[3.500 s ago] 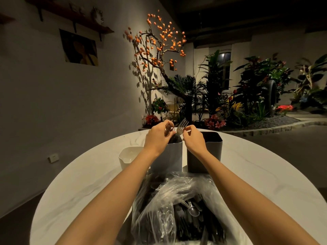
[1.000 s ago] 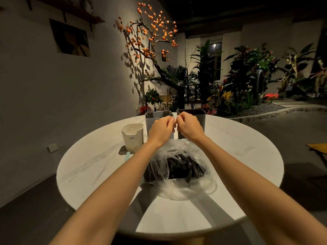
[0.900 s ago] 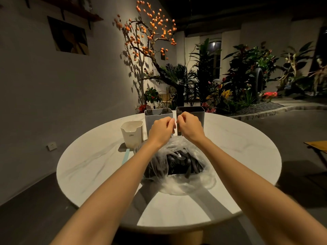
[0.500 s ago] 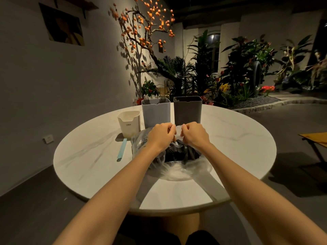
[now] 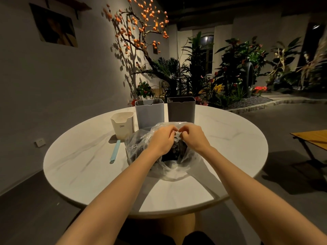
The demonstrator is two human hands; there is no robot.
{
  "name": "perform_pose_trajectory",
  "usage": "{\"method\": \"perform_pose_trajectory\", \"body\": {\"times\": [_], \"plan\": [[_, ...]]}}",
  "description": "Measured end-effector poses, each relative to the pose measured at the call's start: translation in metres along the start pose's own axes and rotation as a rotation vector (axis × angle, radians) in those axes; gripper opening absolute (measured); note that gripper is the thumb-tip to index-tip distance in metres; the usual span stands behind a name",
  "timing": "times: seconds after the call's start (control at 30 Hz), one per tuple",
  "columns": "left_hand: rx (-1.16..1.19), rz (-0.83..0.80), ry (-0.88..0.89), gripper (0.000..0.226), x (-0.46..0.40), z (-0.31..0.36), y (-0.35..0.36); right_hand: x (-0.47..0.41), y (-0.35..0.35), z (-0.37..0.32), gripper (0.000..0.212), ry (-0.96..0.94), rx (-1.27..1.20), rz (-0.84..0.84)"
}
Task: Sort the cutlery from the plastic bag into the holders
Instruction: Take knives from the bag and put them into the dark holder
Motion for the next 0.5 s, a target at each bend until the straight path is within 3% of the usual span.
{"method": "perform_pose_trajectory", "body": {"times": [0.13,0.3,0.5], "plan": [[-0.051,-0.059,0.028,0.025,0.002,-0.001,0.002,0.006,0.013,0.015,0.024,0.036,0.233,-0.171],[-0.138,-0.013,0.062,0.026,0.002,-0.001,-0.003,0.007,0.002,0.027,0.018,0.081,0.445,-0.108],[-0.109,-0.042,0.033,0.029,0.002,-0.003,0.004,0.006,0.002,0.023,0.032,0.067,0.555,-0.17]]}}
Point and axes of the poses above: each hand's wrist, its own x-axis away from the middle knuckle, its own y-axis out of the palm, z = x × y, the point moved 8 cm from there along -x, towards the middle knuckle, and after that the axes turned 11 degrees about z, right-handed, at the moved point
